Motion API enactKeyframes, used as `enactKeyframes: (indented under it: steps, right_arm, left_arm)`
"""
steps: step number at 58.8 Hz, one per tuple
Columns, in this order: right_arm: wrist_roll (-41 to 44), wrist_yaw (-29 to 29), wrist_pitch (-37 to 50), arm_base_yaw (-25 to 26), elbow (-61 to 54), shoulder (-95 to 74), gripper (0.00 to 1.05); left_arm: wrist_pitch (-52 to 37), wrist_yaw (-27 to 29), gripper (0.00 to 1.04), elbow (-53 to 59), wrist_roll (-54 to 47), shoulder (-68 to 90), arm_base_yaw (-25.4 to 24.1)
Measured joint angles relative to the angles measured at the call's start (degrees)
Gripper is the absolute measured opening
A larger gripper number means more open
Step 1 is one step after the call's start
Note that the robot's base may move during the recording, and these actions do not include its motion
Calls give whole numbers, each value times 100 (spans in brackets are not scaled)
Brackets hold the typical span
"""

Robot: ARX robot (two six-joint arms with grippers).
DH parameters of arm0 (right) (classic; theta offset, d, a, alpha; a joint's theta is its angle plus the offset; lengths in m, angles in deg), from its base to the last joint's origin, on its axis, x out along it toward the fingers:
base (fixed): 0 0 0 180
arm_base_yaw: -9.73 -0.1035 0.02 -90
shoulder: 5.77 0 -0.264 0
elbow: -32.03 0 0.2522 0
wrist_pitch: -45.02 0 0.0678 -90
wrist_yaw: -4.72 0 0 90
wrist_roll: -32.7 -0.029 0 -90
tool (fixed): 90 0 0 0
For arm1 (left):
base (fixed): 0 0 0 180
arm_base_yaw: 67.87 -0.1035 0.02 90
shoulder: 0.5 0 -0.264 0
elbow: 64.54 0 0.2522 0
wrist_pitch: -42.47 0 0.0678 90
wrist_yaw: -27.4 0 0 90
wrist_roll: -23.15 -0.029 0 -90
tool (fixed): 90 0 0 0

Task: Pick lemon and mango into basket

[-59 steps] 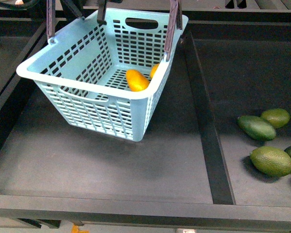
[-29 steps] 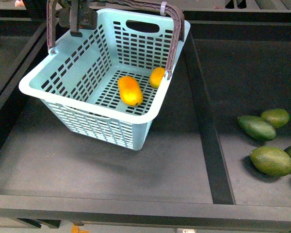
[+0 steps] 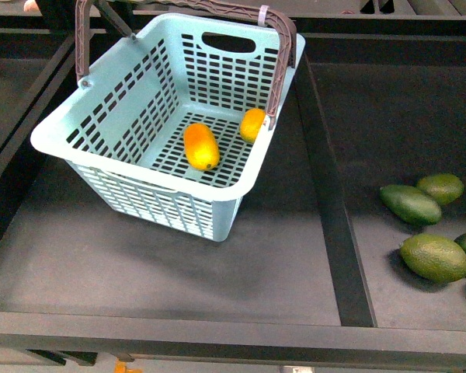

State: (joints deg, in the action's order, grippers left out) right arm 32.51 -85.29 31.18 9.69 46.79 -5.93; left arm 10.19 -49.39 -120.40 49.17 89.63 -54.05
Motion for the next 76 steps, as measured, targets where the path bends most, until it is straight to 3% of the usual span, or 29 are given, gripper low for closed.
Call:
enactKeyframes:
  steps: [4, 11, 32, 36, 47, 76]
  right_arm:
    - [0, 0, 0, 0, 0, 0, 96]
    - [0, 0, 0, 0, 0, 0, 96]
    - [0, 0, 0, 0, 0, 0, 96]
    - [0, 0, 0, 0, 0, 0, 96]
    - [2, 0, 0, 0, 0, 0, 96]
    - [0, 0, 0, 0, 0, 0, 96]
  left_arm:
    - [-601, -186, 32, 938, -1716, -595, -260]
    - [-765, -461, 4, 1843, -2337, -1204, -470]
    - [-522, -903, 3, 3294, -2516, -2922, -935]
    - [-348, -1272, 3, 3458, -2529, -3241, -1224]
    - [-328, -1320, 3, 3906, -2538, -3753, -1357]
    - [1661, -1320, 3, 4122, -2538, -6019, -1357]
